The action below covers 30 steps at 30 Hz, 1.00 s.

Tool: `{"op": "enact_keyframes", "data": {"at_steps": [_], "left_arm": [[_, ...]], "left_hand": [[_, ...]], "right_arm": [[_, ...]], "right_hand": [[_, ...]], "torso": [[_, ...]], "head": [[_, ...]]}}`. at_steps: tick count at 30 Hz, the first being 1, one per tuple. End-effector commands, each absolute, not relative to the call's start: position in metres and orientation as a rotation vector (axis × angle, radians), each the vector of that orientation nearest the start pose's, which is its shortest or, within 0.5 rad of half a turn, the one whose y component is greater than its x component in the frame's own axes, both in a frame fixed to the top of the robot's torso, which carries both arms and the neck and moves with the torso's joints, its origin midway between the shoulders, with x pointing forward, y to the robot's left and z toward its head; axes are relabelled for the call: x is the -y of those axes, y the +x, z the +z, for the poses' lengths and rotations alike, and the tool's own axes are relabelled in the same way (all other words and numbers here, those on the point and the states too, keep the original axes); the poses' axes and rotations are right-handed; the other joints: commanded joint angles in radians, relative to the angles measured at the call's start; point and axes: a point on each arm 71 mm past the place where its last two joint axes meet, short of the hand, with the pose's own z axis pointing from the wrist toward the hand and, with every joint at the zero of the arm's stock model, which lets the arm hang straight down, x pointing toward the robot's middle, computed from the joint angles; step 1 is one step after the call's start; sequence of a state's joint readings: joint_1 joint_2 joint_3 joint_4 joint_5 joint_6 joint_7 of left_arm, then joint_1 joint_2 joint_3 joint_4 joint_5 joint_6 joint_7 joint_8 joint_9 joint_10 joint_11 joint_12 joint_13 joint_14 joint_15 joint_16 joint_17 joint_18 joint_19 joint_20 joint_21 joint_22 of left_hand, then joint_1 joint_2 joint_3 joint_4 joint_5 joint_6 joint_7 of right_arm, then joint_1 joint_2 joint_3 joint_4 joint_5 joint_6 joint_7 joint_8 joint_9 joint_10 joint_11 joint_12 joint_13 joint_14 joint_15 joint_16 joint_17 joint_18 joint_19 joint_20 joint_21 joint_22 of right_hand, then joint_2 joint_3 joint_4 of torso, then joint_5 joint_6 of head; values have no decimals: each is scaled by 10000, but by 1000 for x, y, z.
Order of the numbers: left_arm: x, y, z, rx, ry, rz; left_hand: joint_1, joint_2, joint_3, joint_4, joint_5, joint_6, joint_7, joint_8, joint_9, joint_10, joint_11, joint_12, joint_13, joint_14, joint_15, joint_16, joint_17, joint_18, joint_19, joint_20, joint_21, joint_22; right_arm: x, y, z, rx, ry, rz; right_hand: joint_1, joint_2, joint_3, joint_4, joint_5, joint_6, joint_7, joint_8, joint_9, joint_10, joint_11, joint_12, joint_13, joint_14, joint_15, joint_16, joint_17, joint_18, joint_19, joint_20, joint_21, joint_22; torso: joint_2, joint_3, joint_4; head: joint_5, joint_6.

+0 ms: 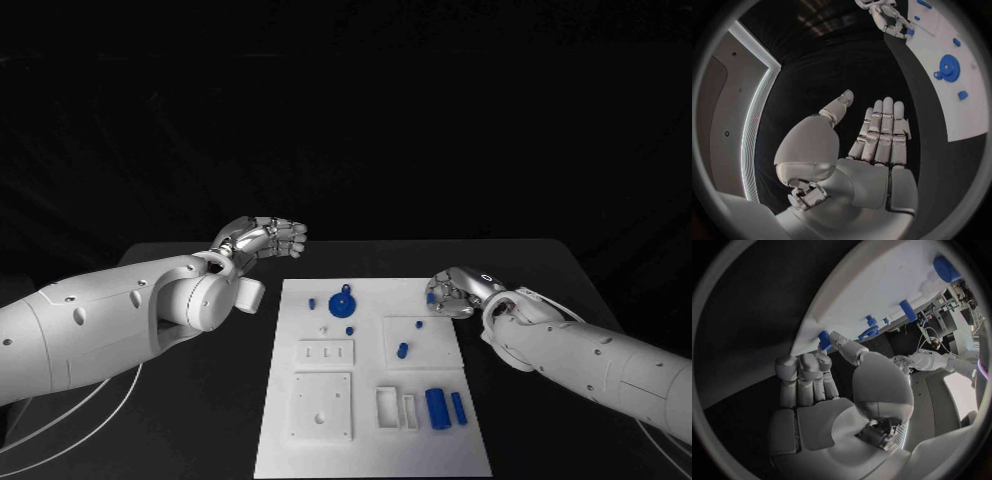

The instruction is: Assemble the parts on the task board

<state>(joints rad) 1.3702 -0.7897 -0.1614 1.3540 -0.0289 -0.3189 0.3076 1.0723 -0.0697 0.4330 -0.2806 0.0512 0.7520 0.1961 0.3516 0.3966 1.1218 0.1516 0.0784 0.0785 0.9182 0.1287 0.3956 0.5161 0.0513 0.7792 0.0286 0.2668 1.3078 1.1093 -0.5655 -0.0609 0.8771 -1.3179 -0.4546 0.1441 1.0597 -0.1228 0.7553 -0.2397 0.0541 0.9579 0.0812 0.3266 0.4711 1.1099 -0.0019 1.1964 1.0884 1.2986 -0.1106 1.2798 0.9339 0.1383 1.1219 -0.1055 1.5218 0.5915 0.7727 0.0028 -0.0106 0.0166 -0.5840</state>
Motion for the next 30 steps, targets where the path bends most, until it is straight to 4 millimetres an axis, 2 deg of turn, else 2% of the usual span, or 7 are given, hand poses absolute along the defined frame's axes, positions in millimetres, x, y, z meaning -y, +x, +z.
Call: {"op": "enact_keyframes", "data": {"at_steps": [1, 12, 17, 23, 30], "left_arm": [[-235, 535, -147, -14415, -10180, -13745], [-235, 535, -148, -14574, -10160, -13539], [-236, 534, -151, -15020, -9936, -13141], [-230, 533, -155, -16220, -9306, -12638], [-221, 529, -160, -17264, -8676, -11998]], "left_hand": [[-53, 53, 47, -13, 23, 46, 14, -33, 9, 15, 20, -46, -9, 79, 15, -30, 12, 111, -71, 13, 48, 212], [-69, 89, 53, 3, 25, 64, -2, -27, 13, 32, 14, -45, -7, 96, 10, -25, 21, 112, -60, 9, 54, 212], [-165, 171, 40, 56, 23, 311, -118, 90, 73, 324, -113, 73, 54, 359, -97, 123, 107, 150, 137, -70, 170, 232], [-709, 158, -214, 266, -1, 973, -386, 341, 203, 1171, -501, 412, 281, 1052, -474, 676, 391, 211, 763, -399, 673, 258], [-1024, 126, -433, 313, 0, 1602, -639, 449, 292, 2447, -1104, 978, 800, 2042, -1144, 1945, 1030, 277, 1680, -947, 1773, 285]], "right_arm": [[251, 556, -268, -16248, -314, 4958], [252, 554, -267, -16091, -305, 4861], [249, 552, -258, -15901, -406, 4777], [234, 557, -230, -15574, -739, 4493], [204, 555, -203, -15578, -1161, 4025]], "right_hand": [[-88, 3, 25, 67, 7, 295, 238, 47, 0, -12, -56, -8, -10, 17, -59, -40, 11, 1235, 16, -47, -67, 10], [-76, 7, 95, 111, 12, 341, 221, 65, 20, 0, -71, -21, -16, 20, -73, -48, 21, 1235, 36, -63, -87, 16], [-85, 4, 139, 157, 17, 404, 200, 94, 44, 8, -92, -28, -18, 25, -93, -51, 34, 1235, 59, -77, -98, 23], [-138, -58, 146, 217, 23, 453, 177, 113, 64, 15, -115, -35, -16, 31, -115, -48, 52, 1235, 94, -96, -106, 33], [-207, -148, 122, 288, 13, 484, 160, 122, 80, 27, -132, -38, -13, 37, -131, -44, 72, 1235, 136, -119, -120, 39]], "torso": [[1, 0, 0], [1, 5, -13], [-10, 1, -25], [-19, -4, -32], [-43, 1, -54]], "head": [[-2, 3], [0, -10], [14, -8], [5, 38], [18, 87]]}}
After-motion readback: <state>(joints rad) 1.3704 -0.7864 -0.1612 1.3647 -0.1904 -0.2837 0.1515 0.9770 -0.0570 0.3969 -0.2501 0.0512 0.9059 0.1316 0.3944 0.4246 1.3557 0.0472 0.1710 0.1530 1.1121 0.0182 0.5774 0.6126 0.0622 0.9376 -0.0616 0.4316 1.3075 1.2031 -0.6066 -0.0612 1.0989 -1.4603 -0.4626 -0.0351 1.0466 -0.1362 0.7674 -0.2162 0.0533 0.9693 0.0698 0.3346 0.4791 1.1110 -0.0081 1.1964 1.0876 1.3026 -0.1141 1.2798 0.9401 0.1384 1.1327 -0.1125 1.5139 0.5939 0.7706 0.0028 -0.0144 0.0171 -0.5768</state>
